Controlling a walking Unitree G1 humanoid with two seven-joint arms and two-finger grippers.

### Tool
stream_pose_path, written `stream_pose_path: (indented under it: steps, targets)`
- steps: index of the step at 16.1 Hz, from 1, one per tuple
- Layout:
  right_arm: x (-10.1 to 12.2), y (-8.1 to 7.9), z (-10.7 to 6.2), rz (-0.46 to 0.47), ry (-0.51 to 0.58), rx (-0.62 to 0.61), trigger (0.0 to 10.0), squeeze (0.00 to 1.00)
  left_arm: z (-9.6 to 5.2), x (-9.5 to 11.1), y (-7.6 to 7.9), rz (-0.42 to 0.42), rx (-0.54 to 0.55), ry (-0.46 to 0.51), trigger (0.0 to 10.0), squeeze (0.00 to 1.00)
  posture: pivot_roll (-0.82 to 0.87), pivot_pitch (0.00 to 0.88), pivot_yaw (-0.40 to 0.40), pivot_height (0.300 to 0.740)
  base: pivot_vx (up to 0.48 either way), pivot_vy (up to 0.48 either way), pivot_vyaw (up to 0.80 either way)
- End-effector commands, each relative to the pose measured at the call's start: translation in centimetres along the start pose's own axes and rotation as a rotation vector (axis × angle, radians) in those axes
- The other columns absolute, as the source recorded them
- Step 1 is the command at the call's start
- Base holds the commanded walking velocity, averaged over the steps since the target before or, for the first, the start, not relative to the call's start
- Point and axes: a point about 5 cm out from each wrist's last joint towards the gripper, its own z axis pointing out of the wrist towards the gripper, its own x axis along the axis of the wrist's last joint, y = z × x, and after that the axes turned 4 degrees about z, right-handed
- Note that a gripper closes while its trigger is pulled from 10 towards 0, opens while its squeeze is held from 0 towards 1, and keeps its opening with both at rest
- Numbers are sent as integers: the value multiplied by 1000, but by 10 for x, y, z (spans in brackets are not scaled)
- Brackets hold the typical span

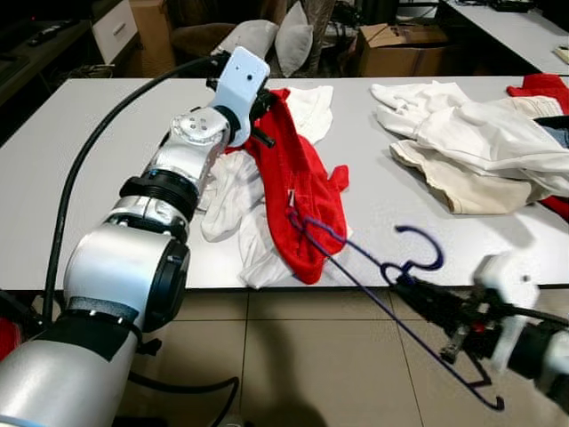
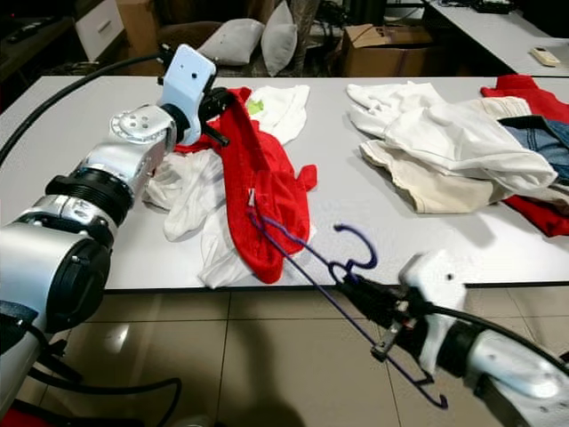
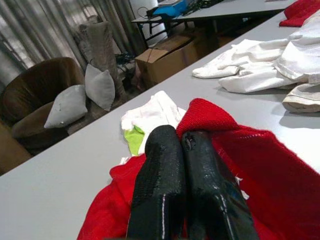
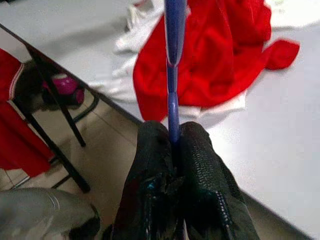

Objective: Hang hanger

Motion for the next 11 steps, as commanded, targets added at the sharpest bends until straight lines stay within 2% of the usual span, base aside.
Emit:
stream_pose_path:
  steps: [1,2,4,7,10,11]
  targets:
    - [-8,1,8,25,-49,-23,10000,0,1,21,-8,10,-2,63,0,0,-68,0,48,740,0,0,0]
    - [-11,2,14,40,-61,-43,10000,0,1,24,-8,8,-8,72,0,0,-68,0,48,740,0,0,0]
    - [-22,14,25,82,-109,-162,10000,0,0,29,-10,17,-23,91,0,0,-59,0,39,740,0,0,0]
    - [-18,30,25,98,-110,-273,10000,0,-3,31,-17,43,-13,95,0,0,-55,0,34,740,0,0,0]
    - [-8,61,21,70,-117,-460,10000,0,-9,37,-34,69,63,105,0,0,-54,0,29,740,0,0,0]
    - [8,89,15,9,-100,-650,10000,0,-15,50,-49,71,134,150,0,0,-51,0,24,740,0,0,0]
